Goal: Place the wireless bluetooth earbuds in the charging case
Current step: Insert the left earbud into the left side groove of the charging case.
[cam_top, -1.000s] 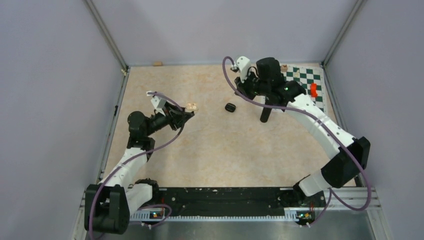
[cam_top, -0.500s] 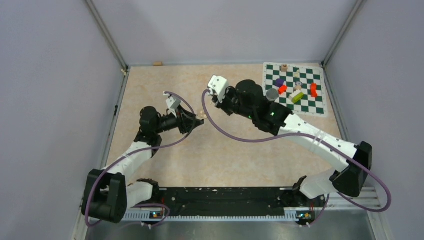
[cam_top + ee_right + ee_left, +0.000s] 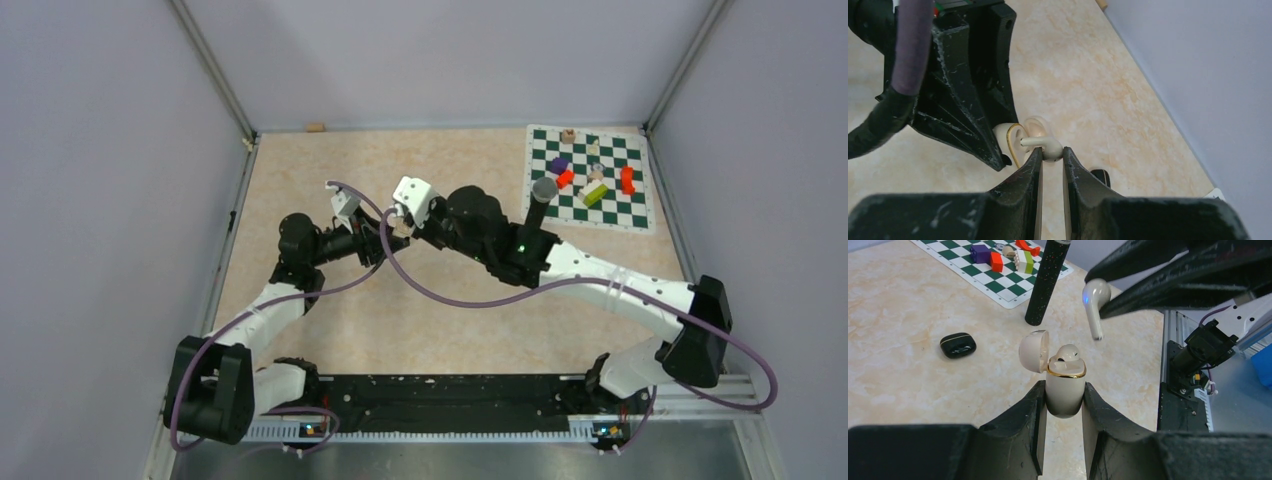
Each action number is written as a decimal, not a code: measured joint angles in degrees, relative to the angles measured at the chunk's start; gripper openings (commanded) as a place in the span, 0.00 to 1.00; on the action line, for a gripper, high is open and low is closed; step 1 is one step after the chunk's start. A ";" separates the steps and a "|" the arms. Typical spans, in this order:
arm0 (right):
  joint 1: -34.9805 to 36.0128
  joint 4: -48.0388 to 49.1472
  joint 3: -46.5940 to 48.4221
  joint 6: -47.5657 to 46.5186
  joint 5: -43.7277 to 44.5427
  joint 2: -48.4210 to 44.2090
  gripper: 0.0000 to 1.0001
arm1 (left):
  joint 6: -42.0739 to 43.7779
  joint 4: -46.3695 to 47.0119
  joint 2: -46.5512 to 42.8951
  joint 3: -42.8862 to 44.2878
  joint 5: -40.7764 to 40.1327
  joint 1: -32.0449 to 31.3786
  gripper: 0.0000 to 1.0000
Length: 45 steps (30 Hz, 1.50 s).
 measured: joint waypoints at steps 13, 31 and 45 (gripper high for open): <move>1.95 0.46 0.00 -0.07 2.91 3.21 0.07 | -0.33 0.57 -0.11 -0.02 0.42 -0.07 0.00; 3.02 1.75 0.02 -0.94 5.05 4.74 0.07 | -1.66 0.90 -0.11 -0.07 0.48 -0.20 0.00; 3.04 0.39 1.01 1.11 5.29 5.05 0.06 | -0.96 0.46 -0.11 -0.07 0.02 -0.20 0.00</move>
